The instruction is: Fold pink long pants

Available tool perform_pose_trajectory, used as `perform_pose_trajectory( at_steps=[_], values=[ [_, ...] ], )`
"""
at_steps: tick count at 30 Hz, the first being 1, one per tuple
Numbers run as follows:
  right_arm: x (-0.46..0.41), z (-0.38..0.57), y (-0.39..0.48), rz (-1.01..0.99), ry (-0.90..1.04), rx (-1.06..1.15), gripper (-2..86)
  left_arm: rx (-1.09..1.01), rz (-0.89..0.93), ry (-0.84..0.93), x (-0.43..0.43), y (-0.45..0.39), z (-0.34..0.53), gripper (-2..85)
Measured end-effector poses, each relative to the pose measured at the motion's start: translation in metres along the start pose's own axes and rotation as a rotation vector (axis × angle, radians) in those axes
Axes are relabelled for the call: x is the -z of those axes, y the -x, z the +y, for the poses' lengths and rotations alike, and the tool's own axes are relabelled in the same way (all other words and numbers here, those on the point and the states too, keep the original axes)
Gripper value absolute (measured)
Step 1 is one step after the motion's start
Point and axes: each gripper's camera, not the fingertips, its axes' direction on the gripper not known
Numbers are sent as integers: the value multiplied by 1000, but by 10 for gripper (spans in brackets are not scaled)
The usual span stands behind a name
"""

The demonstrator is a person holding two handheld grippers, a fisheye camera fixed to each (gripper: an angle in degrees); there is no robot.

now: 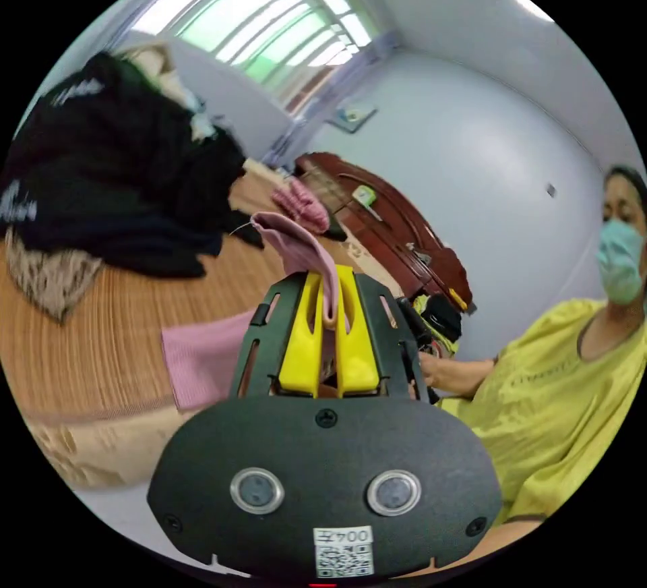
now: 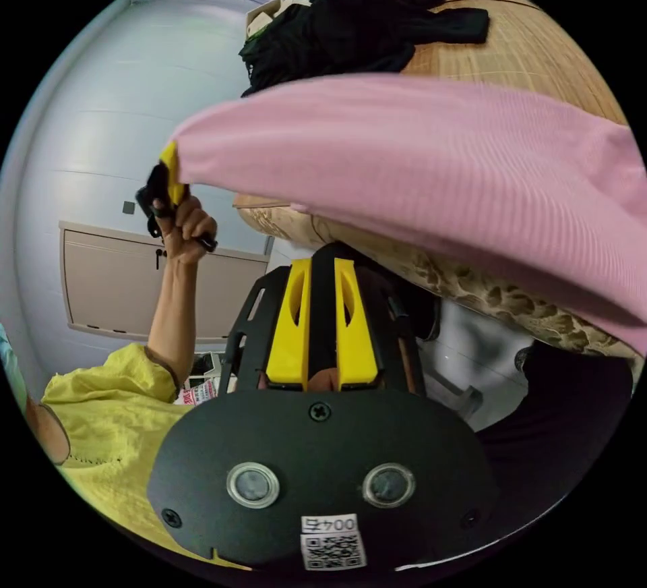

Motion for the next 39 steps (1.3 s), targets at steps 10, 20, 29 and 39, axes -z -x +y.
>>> perform_pose_trajectory(
  at_steps=[10, 20, 29, 39],
  values=[
    [42, 26, -4, 83, -30, -45, 65, 410, -292, 380, -39, 112, 59, 32],
    [128, 41, -17, 616, -247, -87, 51, 312, -526, 416, -20, 47, -54, 18],
    [184, 43, -89, 929, -180, -257, 50, 156, -556, 308, -40, -44, -188, 6],
    [206, 39, -116, 822, -196, -303, 38, -111, -743, 678, -207, -83, -270, 4]
  ],
)
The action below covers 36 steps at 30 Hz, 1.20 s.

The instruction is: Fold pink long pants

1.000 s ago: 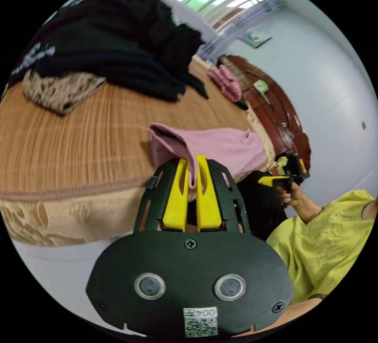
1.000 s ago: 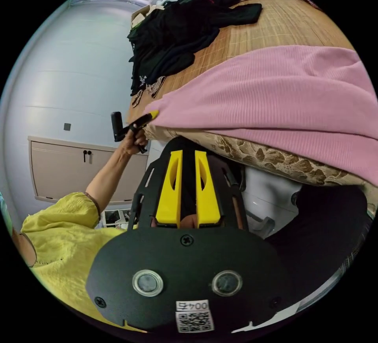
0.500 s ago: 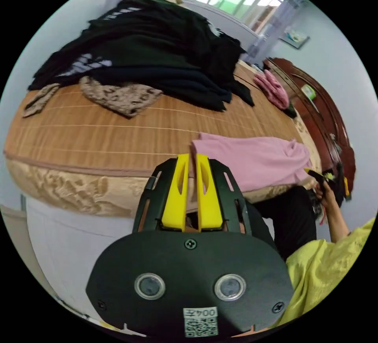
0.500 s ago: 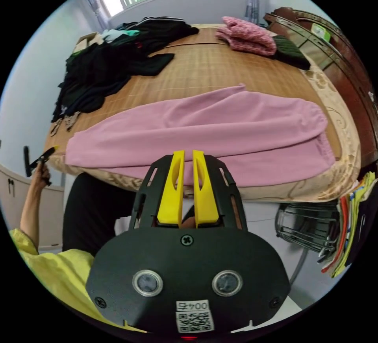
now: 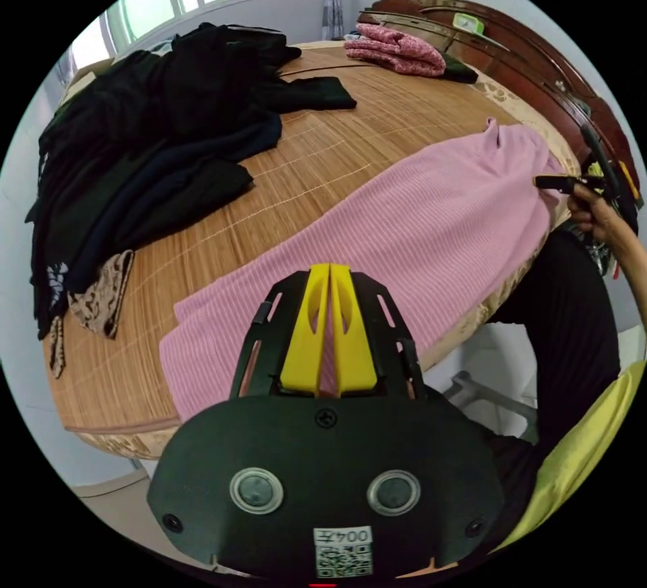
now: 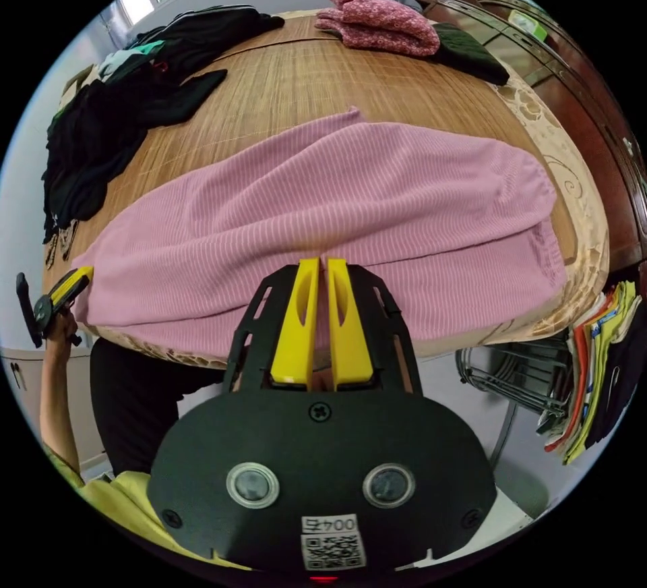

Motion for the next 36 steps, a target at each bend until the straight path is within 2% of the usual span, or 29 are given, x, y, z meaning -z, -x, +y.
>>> perform_pose_trajectory(
  at_steps=[4, 6, 10, 12, 13, 16, 18, 22, 24, 25, 29, 32, 36],
  values=[
    [-5, -2, 7, -172, 8, 68, 37, 31, -133, 40, 38, 52, -20, 2],
    [-8, -1, 17, -183, 3, 106, 37, 48, -126, 43, 56, 87, -26, 2],
    [-9, 8, 45, -30, -55, 226, 38, 158, -3, 72, 96, 170, -43, 4],
    [-11, 12, 49, 66, -74, 275, 38, 270, 54, 127, 117, 194, -57, 4],
    [-12, 14, 44, 96, -85, 296, 40, 289, 65, 93, 141, 195, -68, 4],
    [-5, 19, 11, 47, -75, 269, 67, 232, 153, -50, 201, 158, -101, 5],
    [6, 27, -21, 33, -111, 218, 87, 150, 180, -76, 222, 114, -124, 6],
    [22, 52, -117, 18, -171, 68, 94, -35, 150, -5, 223, 16, -179, 9],
    [25, 61, -164, -5, -199, -25, 88, -54, 103, 88, 209, -4, -199, 10],
    [27, 65, -195, -34, -222, -100, 84, -27, 74, 20, 219, -6, -205, 12],
    [26, 82, -298, -68, -340, -367, 86, 35, 147, 91, 253, 9, -251, 21],
    [13, 96, -359, -28, -384, -525, 96, -31, 197, 52, 306, -4, -310, 39],
    [-10, 110, -416, -121, -417, -626, 101, -218, 231, 20, 362, -75, -430, 77]
  ],
)
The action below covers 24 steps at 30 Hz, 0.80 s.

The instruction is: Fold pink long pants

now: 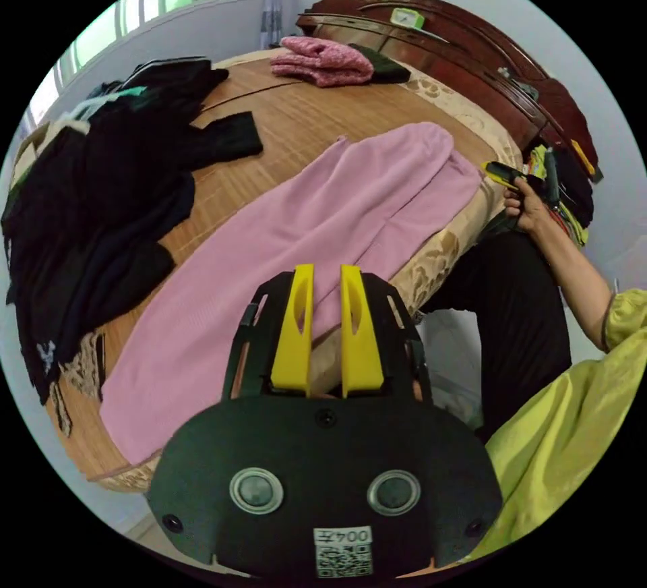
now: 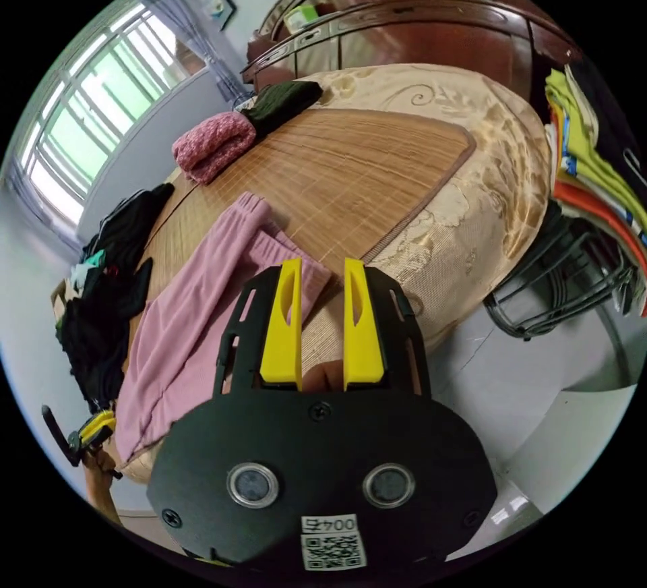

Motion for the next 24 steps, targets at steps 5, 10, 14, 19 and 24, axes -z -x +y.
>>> perform_pose_trajectory(
  at_steps=[5, 10, 14, 19, 24],
  values=[
    [-14, -27, -50, -97, 33, 26, 120, -233, 6, 12, 6, -92, -181, 124],
    [-23, -45, -94, -181, 90, 55, 111, -514, -121, 72, -22, -209, -353, 157],
    [-32, -57, -111, -211, 122, 163, 110, -656, -230, 107, -41, -262, -430, 162],
    [-47, -75, -116, -60, 128, 282, 87, -756, -355, 223, -68, -275, -509, 139],
    [-59, -96, -141, -70, 128, 233, 62, -662, -216, 195, -25, -233, -582, 56]
  ],
)
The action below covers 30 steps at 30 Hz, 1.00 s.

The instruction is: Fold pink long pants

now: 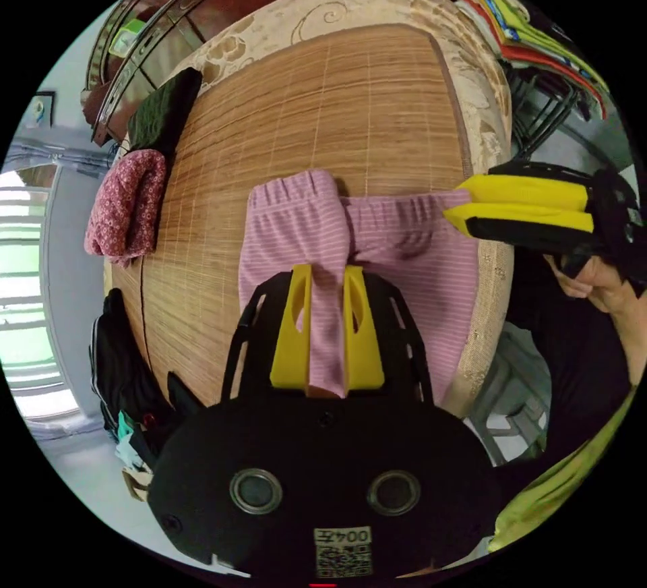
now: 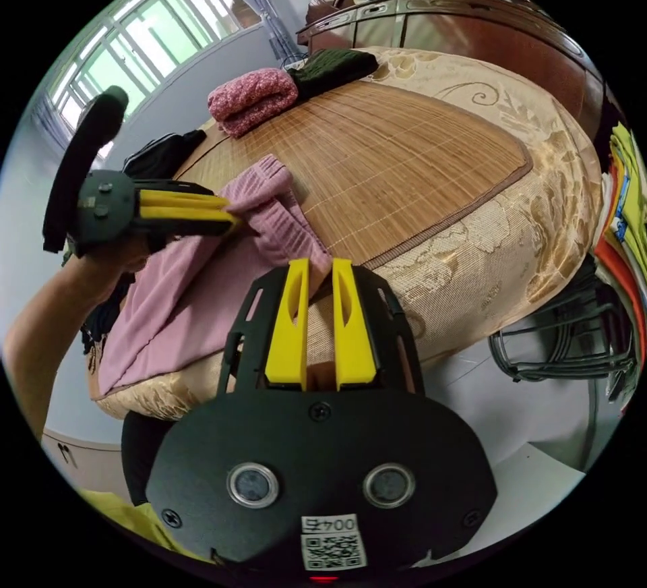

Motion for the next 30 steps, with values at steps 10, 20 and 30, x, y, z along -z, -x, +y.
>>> perform_pose_trajectory(
  at_steps=[10, 20, 30],
  values=[
    [-14, -32, -46, 2, -2, -44, 61, 12, 243, -24, 83, 205, -26, 21],
    [12, -63, -88, 26, -310, -135, 60, 186, 433, -149, 146, 362, -22, 16],
    [-70, -172, -70, -219, -9, 104, 84, 135, 427, -69, 116, 416, -63, 16]
  ],
)
